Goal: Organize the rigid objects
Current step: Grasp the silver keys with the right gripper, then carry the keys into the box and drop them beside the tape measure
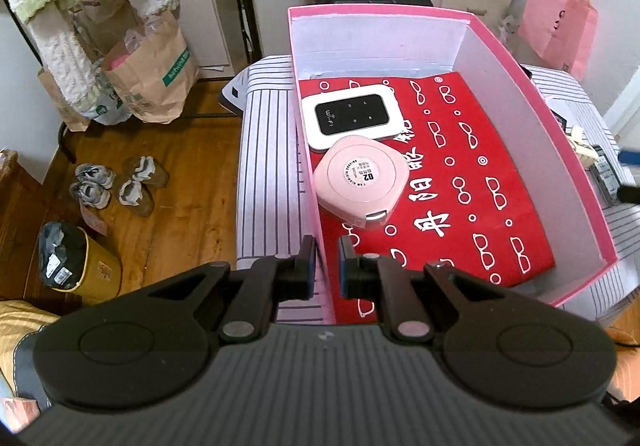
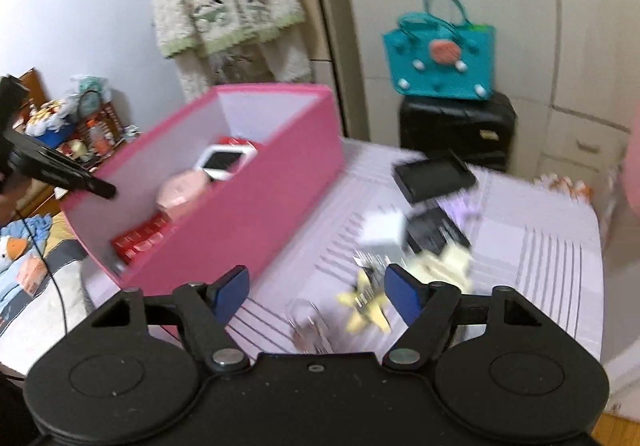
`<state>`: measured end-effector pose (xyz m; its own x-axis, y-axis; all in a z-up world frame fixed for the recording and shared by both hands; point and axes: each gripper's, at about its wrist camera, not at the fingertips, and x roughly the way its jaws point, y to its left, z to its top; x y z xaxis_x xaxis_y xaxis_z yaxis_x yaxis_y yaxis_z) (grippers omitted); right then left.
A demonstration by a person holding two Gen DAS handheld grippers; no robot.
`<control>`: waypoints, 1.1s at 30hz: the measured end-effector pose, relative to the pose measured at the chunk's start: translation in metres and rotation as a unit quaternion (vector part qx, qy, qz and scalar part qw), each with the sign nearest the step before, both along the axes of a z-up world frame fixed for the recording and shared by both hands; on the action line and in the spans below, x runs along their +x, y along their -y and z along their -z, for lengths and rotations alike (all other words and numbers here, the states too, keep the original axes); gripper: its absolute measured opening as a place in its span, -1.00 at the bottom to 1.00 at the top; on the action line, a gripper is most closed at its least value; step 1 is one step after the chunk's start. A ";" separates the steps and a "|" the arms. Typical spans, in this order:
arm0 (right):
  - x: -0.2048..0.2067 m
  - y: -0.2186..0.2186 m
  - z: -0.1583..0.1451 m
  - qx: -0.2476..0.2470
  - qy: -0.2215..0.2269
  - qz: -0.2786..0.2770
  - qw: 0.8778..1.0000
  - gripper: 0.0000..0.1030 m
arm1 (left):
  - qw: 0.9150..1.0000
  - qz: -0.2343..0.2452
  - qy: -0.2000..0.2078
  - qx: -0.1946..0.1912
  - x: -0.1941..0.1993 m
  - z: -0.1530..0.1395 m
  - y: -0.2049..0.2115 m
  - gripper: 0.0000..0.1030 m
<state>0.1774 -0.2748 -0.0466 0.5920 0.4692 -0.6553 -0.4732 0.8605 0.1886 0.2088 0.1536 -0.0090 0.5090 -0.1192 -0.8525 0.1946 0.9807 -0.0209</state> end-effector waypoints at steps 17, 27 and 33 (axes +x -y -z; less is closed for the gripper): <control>0.001 -0.030 0.064 -0.047 -0.021 -0.064 0.997 0.18 | 1.000 -0.025 -0.005 -0.002 0.001 0.004 0.001 -0.79; -0.005 -0.046 0.052 -0.091 0.016 -0.068 0.993 -0.53 | 1.000 -0.018 -0.005 0.002 0.000 0.008 0.001 -0.79; -0.004 -0.043 0.032 -0.081 0.034 -0.062 0.994 -0.53 | 1.000 -0.015 -0.005 0.002 -0.001 0.011 0.002 -0.79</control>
